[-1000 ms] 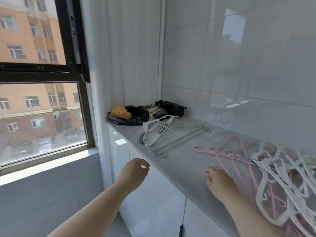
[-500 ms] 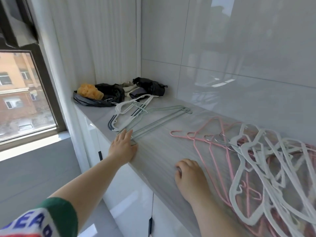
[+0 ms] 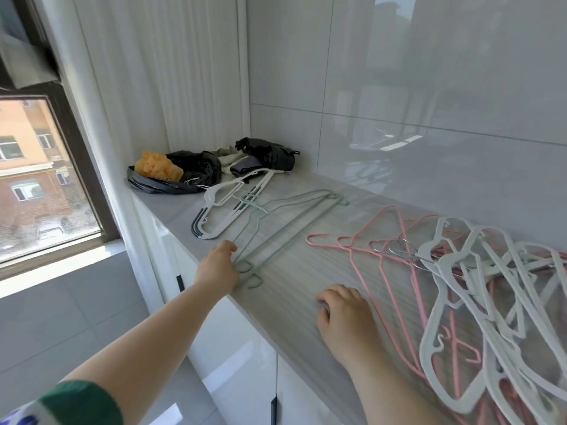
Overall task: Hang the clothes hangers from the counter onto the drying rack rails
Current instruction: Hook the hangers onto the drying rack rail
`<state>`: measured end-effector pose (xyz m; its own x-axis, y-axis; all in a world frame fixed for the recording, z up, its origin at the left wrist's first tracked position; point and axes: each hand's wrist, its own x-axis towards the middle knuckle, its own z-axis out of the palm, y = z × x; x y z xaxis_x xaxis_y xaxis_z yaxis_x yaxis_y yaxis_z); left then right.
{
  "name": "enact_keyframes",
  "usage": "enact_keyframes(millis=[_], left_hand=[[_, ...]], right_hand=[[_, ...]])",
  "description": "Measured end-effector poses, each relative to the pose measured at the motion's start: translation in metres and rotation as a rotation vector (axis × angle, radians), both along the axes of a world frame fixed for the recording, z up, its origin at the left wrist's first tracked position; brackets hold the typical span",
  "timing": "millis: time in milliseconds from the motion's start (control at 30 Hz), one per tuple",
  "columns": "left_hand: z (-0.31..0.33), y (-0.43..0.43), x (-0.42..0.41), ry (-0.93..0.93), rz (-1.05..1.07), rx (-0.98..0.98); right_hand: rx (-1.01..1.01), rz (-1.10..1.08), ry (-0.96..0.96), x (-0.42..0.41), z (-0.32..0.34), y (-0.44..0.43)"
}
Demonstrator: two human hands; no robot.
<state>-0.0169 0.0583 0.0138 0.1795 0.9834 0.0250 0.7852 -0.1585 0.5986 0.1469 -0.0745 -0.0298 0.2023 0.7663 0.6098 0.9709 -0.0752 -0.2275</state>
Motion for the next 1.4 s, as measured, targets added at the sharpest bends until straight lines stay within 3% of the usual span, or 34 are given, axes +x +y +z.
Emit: enact_keyframes(millis=[167, 367, 467, 600, 767, 833, 933, 1067, 1167, 1300, 1400], left_hand=[[0.012, -0.004, -0.012, 0.107, -0.007, -0.111], [0.037, -0.006, -0.017, -0.551, 0.213, -0.441], [0.036, -0.016, -0.019, -0.660, 0.150, -0.491], [0.032, -0.026, -0.024, -0.747, 0.075, -0.375], [0.045, -0.045, -0.060, -0.754, 0.025, -0.233], [0.055, -0.053, -0.082, -0.754, 0.017, -0.176], [0.069, -0.066, -0.119, -0.695, -0.025, -0.082], [0.080, -0.092, -0.171, -0.554, -0.053, 0.026], [0.088, -0.121, -0.220, -0.479, -0.039, 0.048], [0.099, -0.174, -0.301, -0.386, 0.027, 0.090], [0.106, -0.221, -0.363, -0.351, 0.123, 0.131]], right_hand=[[-0.018, 0.010, 0.012, -0.001, 0.000, -0.001], [-0.031, 0.005, 0.017, 0.000, 0.002, 0.000], [-0.059, 0.018, -0.017, 0.001, 0.002, -0.001], [-0.046, 0.015, 0.010, 0.000, 0.005, -0.003], [-0.252, -0.035, 0.145, -0.002, 0.015, -0.010], [-0.167, -0.028, 0.126, -0.008, 0.019, -0.013], [-0.201, 0.004, 0.179, -0.024, 0.038, -0.010], [0.058, 0.098, 0.128, -0.062, 0.090, 0.007], [0.113, 0.182, 0.125, -0.113, 0.136, 0.014], [-0.071, 0.267, 0.136, -0.191, 0.175, 0.018], [-0.224, 0.333, -0.077, -0.256, 0.182, 0.018]])
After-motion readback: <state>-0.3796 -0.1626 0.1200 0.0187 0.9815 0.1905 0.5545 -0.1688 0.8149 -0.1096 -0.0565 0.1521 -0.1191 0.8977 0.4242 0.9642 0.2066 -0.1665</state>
